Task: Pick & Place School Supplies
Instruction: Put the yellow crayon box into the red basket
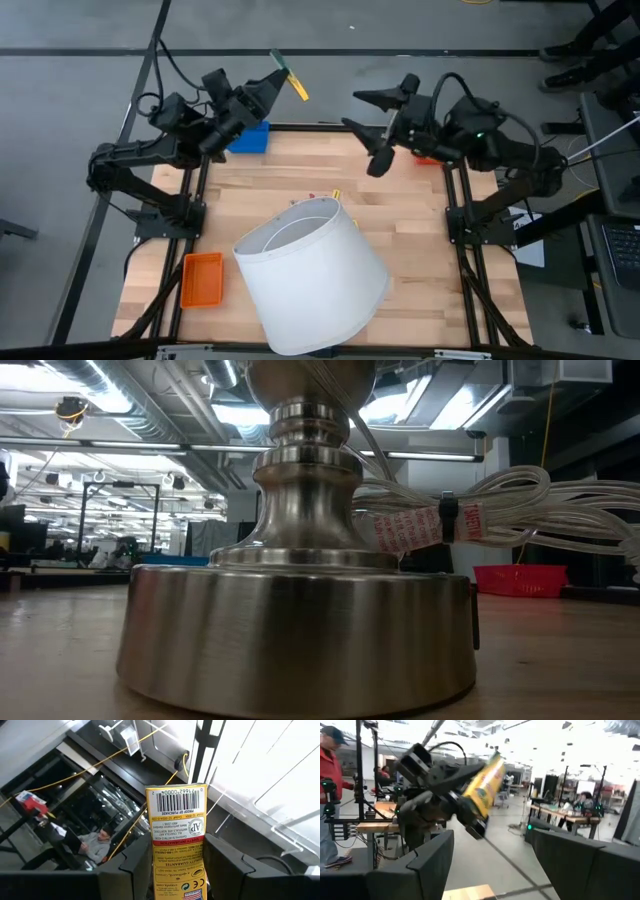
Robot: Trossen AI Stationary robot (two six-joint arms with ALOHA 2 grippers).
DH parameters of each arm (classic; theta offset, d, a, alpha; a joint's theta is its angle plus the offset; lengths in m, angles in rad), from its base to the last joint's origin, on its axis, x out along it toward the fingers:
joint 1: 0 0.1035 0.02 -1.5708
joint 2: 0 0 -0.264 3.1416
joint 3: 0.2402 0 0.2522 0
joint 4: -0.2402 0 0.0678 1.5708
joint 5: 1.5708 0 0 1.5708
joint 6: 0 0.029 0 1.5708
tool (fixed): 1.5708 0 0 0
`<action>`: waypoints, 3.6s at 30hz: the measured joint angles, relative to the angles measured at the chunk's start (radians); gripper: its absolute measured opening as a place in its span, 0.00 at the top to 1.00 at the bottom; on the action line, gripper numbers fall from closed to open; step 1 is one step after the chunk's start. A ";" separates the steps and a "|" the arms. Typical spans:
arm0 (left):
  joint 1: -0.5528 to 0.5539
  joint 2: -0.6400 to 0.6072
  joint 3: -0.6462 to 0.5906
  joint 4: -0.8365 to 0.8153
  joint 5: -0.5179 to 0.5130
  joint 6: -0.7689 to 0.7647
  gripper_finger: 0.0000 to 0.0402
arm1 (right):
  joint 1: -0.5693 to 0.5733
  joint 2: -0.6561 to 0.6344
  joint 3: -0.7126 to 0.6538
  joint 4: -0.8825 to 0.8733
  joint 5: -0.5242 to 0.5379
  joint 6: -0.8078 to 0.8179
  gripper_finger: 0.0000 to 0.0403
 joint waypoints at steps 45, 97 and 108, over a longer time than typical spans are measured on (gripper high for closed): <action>-0.074 0.120 -0.001 0.131 -0.023 -0.109 0.61 | 0.043 0.096 0.000 0.175 0.085 0.030 0.32; -0.128 -0.012 -0.002 -0.116 -0.106 0.126 0.50 | 0.030 0.122 0.196 0.010 0.277 -0.007 0.90; -0.313 -0.253 -0.008 -0.425 -0.231 0.409 0.50 | -0.084 0.084 0.328 -1.125 0.239 0.606 0.89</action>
